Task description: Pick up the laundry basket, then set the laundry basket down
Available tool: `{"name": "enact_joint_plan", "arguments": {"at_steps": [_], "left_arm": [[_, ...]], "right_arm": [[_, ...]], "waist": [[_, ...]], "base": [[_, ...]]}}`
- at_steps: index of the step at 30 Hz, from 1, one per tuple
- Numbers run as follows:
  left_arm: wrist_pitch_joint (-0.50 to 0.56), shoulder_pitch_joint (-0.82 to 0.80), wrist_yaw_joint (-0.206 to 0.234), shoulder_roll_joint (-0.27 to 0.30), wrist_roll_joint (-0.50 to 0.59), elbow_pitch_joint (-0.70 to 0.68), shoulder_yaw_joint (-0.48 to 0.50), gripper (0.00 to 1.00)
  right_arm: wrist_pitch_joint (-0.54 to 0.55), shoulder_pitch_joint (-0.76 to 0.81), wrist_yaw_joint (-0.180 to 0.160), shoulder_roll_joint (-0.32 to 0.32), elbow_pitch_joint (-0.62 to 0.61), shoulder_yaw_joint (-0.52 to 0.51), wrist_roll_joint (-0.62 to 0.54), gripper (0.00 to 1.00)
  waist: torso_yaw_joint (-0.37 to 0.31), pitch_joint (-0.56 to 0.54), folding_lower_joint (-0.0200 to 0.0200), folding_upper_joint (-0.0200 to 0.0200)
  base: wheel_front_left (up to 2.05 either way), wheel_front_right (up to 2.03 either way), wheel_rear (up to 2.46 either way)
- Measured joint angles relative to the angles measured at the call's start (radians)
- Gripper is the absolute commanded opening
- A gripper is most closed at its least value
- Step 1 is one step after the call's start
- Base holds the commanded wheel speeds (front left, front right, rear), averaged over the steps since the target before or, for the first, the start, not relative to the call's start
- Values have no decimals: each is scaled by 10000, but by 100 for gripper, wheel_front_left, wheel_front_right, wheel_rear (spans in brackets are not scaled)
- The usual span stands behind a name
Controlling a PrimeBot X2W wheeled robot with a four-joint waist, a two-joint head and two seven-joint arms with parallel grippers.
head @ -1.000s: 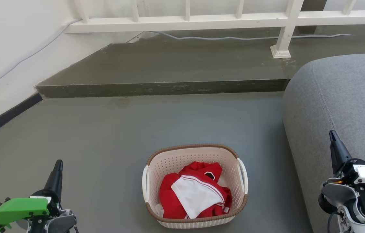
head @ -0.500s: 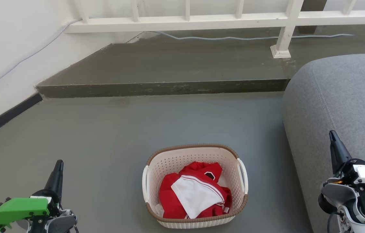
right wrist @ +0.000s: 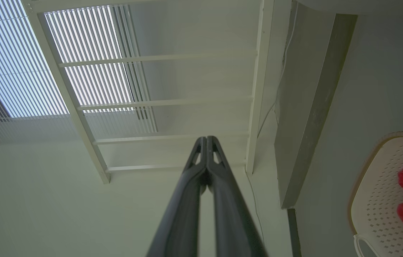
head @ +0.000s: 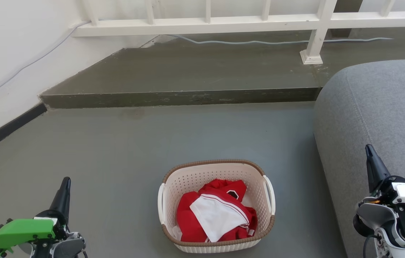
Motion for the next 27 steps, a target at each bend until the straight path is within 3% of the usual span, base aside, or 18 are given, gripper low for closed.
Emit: {"name": "enact_joint_plan", "arguments": {"at_steps": [27], "left_arm": [[2, -2, 0, -29, 0, 4, 17, 0]], "right_arm": [[0, 0, 2, 8, 0, -19, 0, 0]], "waist": [[0, 0, 0, 0]], "base": [[0, 0, 0]]}}
